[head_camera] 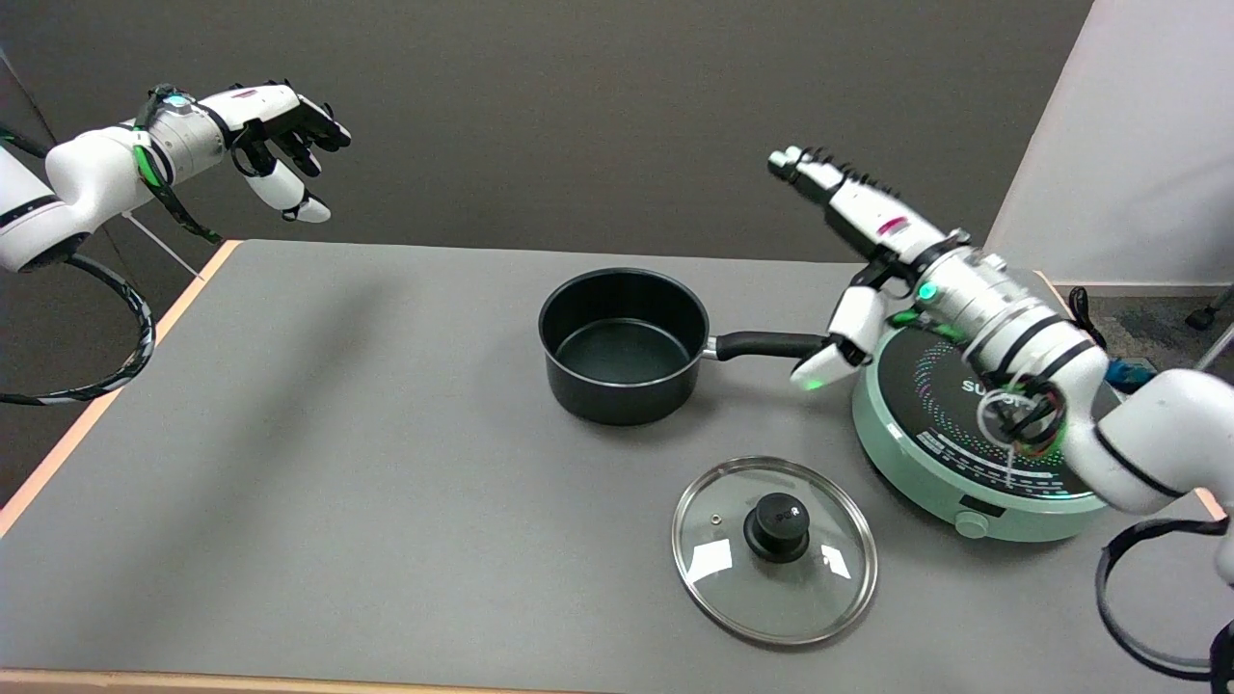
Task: Pick up the pot.
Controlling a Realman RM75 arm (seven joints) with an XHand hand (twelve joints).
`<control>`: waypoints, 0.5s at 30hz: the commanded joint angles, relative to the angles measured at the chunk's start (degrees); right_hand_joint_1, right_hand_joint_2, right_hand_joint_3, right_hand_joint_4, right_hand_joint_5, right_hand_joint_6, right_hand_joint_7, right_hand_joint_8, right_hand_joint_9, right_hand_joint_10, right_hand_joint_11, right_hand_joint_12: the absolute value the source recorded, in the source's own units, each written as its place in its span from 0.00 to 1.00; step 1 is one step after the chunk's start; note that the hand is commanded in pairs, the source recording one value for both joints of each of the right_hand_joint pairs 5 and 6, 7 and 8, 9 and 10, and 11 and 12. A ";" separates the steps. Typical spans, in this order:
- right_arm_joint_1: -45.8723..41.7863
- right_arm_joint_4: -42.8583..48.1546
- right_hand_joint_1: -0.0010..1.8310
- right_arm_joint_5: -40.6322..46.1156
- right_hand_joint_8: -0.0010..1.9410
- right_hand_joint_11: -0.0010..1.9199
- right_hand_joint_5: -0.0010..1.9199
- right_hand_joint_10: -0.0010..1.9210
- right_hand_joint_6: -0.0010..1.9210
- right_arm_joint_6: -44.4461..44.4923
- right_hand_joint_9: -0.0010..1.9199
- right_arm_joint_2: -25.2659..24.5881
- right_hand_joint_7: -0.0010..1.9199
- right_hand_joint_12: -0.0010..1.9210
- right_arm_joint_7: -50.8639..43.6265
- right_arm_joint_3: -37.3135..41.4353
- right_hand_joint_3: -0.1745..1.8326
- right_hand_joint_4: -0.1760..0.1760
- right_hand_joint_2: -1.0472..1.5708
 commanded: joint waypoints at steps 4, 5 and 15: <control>2.03 0.71 0.71 -13.43 0.02 0.02 0.02 0.02 0.02 12.72 0.02 -9.66 0.02 0.02 -3.30 -11.81 0.52 0.00 0.17; 2.59 0.66 0.71 -13.48 0.02 0.02 0.02 0.02 0.02 14.05 0.02 -9.52 0.02 0.02 -3.30 -12.16 0.52 0.00 0.17; 10.61 -1.61 0.71 -16.55 0.02 0.02 0.02 0.02 0.02 25.07 0.02 -7.78 0.02 0.02 -3.30 -22.12 0.53 0.00 0.16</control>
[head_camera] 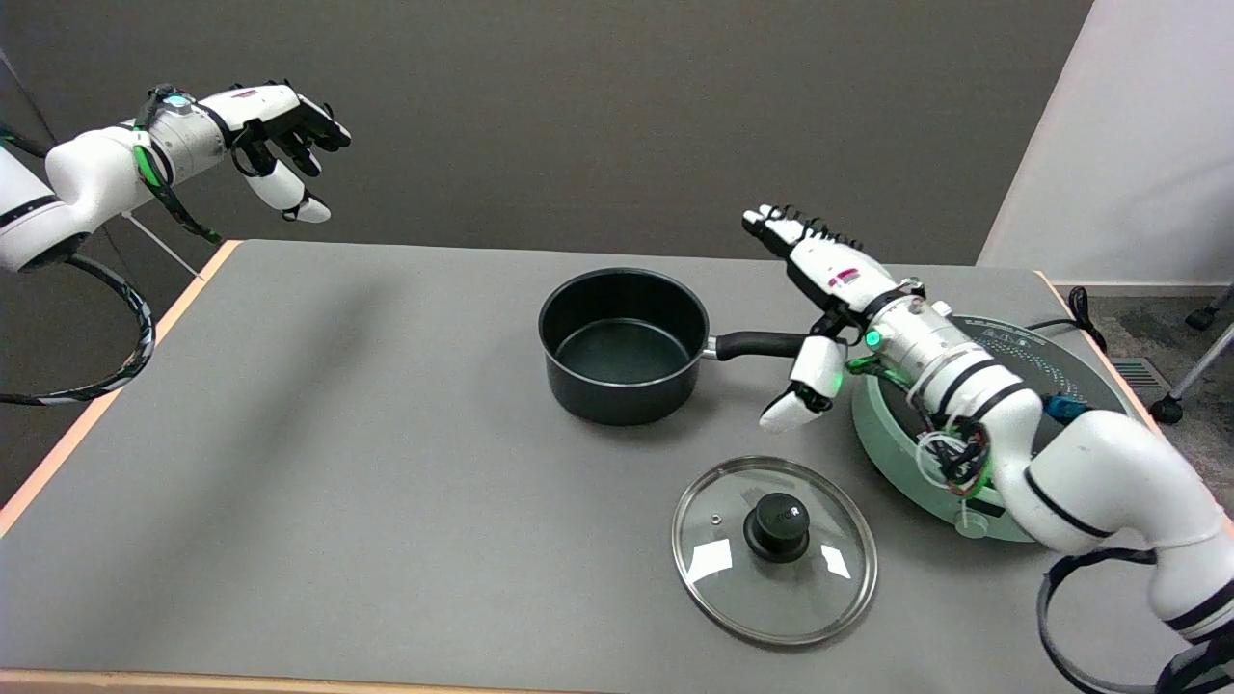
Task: Pick up the pot.
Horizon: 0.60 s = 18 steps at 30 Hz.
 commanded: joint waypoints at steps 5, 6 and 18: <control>10.47 -2.18 0.71 -8.76 0.02 0.03 0.03 0.03 0.03 17.68 0.03 -1.90 0.03 0.03 -0.99 -14.14 0.53 0.00 0.16; 10.72 -2.32 0.72 -8.76 0.03 0.03 0.03 0.03 0.03 18.14 0.03 -1.87 0.03 0.03 -0.99 -14.40 0.52 0.00 0.16; 15.57 -5.20 0.73 -5.45 0.03 0.03 0.03 0.03 0.03 23.24 0.03 -1.31 0.03 0.03 -2.99 -21.00 0.49 0.00 0.19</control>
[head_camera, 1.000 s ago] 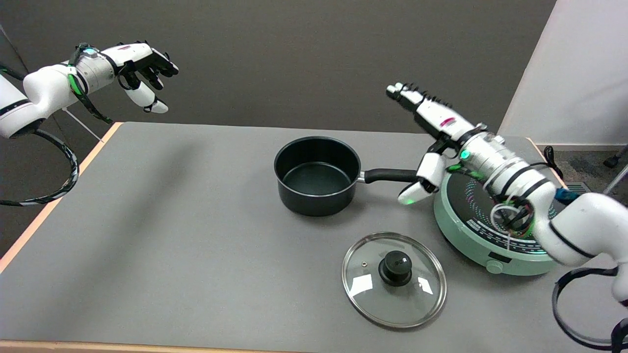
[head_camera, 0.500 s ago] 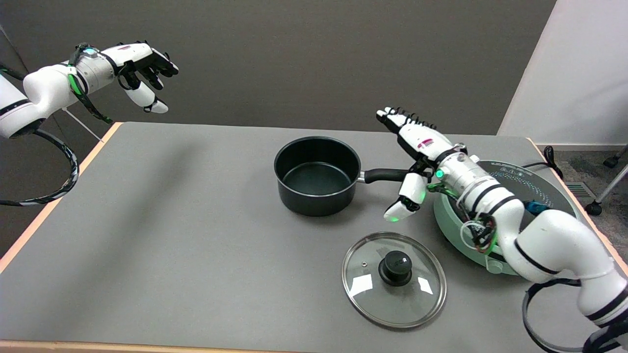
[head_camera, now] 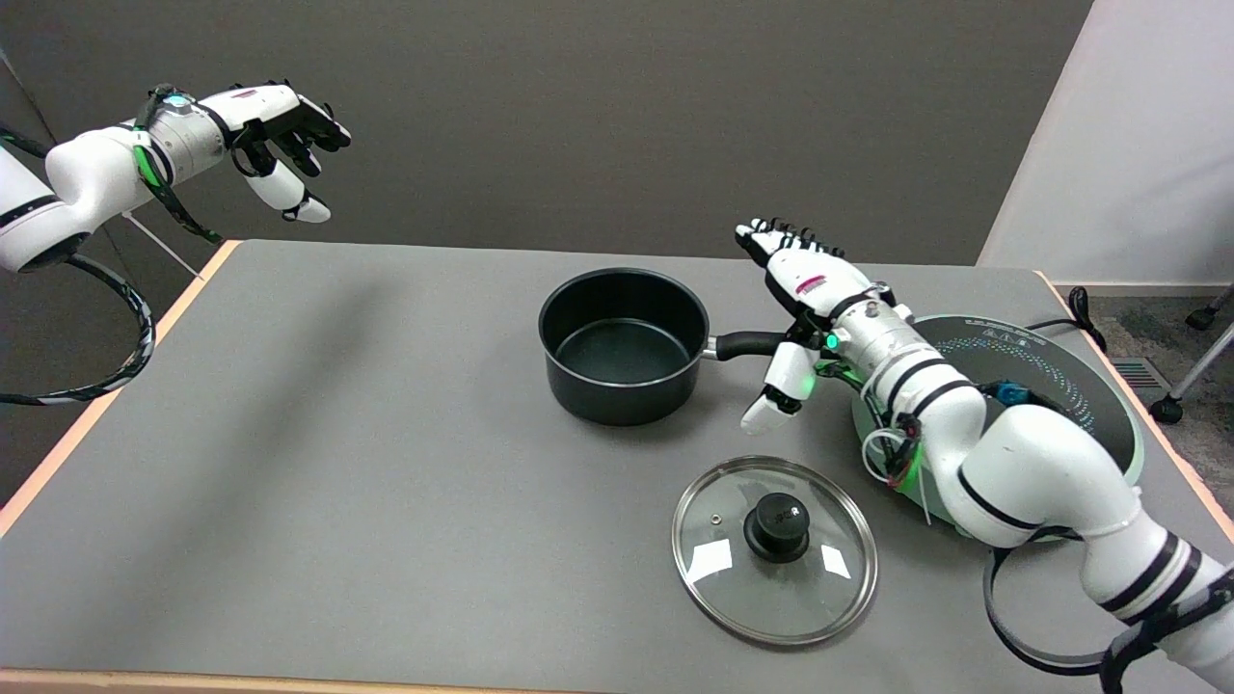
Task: Pick up the pot.
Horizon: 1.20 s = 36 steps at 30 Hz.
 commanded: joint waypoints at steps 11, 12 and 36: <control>7.18 -2.75 0.72 1.17 0.02 0.02 0.02 0.02 0.02 9.87 0.02 0.10 0.02 0.02 -1.65 -9.32 0.50 0.00 0.19; 7.34 -2.75 0.72 1.17 0.02 0.02 0.02 0.02 0.02 9.76 0.02 0.10 0.02 0.02 -1.65 -9.37 0.50 0.00 0.19; 10.64 -2.64 0.70 14.67 0.01 0.01 0.01 0.01 0.01 17.47 0.01 0.74 0.01 0.01 -9.64 -9.32 0.53 0.08 0.17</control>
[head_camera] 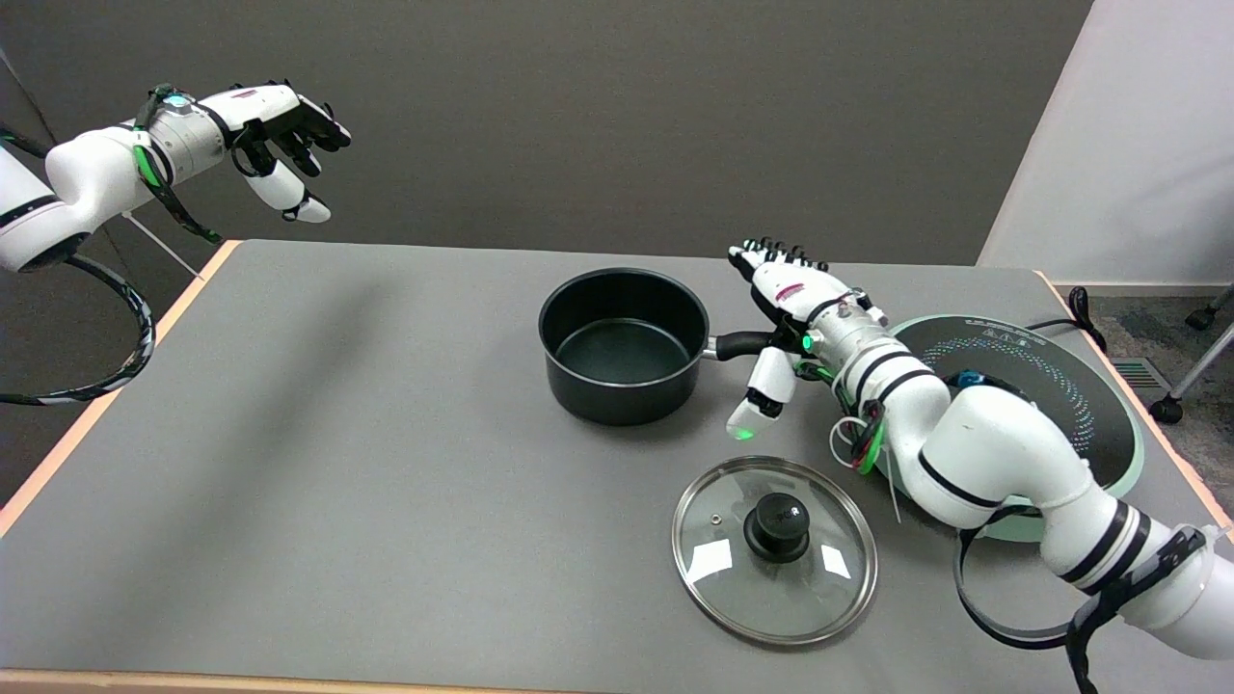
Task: Pick up the pot.
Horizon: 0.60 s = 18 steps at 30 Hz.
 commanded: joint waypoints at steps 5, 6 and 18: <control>2.62 0.74 0.70 7.41 0.01 0.01 0.01 0.01 0.01 11.46 0.01 0.68 0.01 0.01 -5.28 -0.34 0.54 0.09 0.16; 2.62 0.83 0.70 7.41 0.01 0.01 0.01 0.01 0.01 12.26 0.01 0.68 0.01 0.01 -5.28 -0.21 0.54 0.09 0.16; 7.45 2.61 0.70 7.49 0.01 0.01 0.01 0.01 0.01 17.58 0.01 0.12 0.01 0.01 -4.88 -4.95 0.55 0.12 0.16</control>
